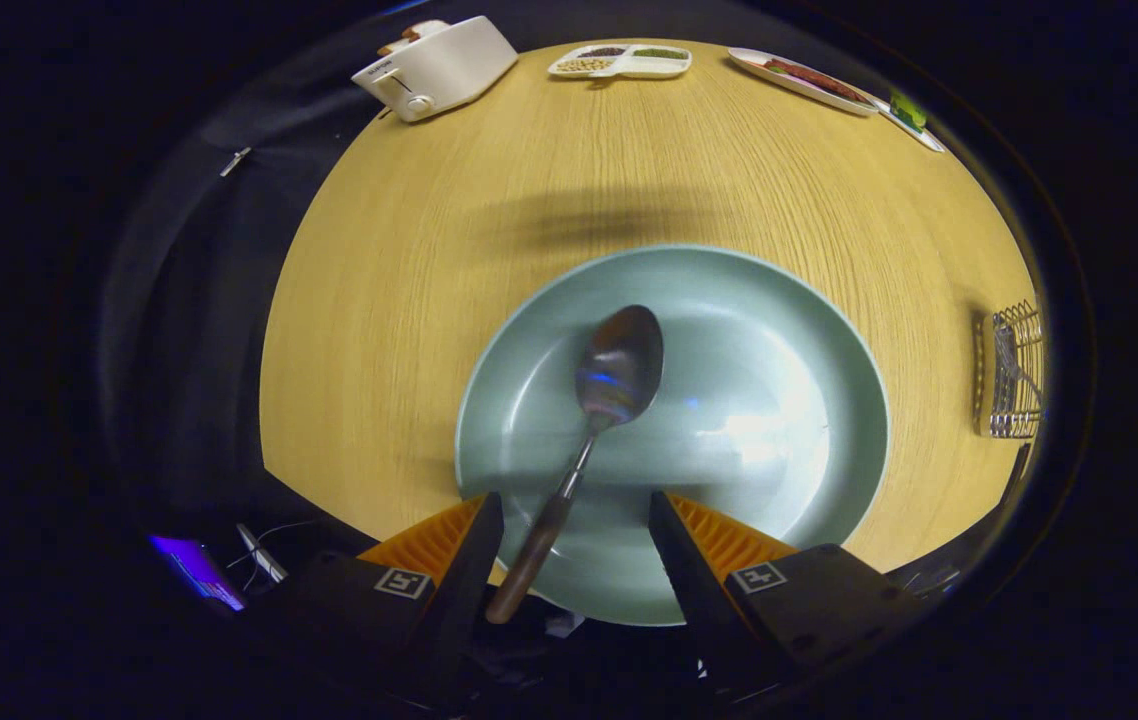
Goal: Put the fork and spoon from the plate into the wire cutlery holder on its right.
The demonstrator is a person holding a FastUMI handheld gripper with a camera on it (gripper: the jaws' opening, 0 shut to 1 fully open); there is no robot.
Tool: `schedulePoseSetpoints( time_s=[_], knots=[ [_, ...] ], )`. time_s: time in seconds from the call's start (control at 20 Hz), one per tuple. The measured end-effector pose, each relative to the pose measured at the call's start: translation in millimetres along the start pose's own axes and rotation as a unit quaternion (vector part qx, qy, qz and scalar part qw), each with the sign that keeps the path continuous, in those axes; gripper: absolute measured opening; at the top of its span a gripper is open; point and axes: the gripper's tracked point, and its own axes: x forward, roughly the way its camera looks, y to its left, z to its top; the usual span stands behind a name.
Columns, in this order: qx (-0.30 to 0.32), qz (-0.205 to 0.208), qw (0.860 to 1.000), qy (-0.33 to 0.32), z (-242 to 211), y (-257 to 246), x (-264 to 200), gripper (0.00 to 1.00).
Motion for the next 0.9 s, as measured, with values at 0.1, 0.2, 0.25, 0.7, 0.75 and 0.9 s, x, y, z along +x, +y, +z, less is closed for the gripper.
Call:
schedulePoseSetpoints(
  time_s=[0.1, 0.2, 0.25, 0.7, 0.75, 0.9],
  knots=[
    [0.007, -0.008, 1.000, 0.008, -1.3, -2.2, 6.4, 0.77],
    [0.005, -0.014, 1.000, 0.012, -1.1, -3.5, 8.9, 0.65],
    [-0.001, -0.017, 1.000, 0.013, -1.1, -5.4, 8.5, 0.54],
    [-0.025, 0.026, 0.998, 0.053, -2.4, -18.5, 1.2, 0.09],
    [-0.035, 0.029, 0.998, 0.050, 0.6, -21.1, -4.1, 0.09],
    [-0.054, 0.045, 0.997, 0.046, 10.4, -25.6, -31.7, 0.09]
  ],
)
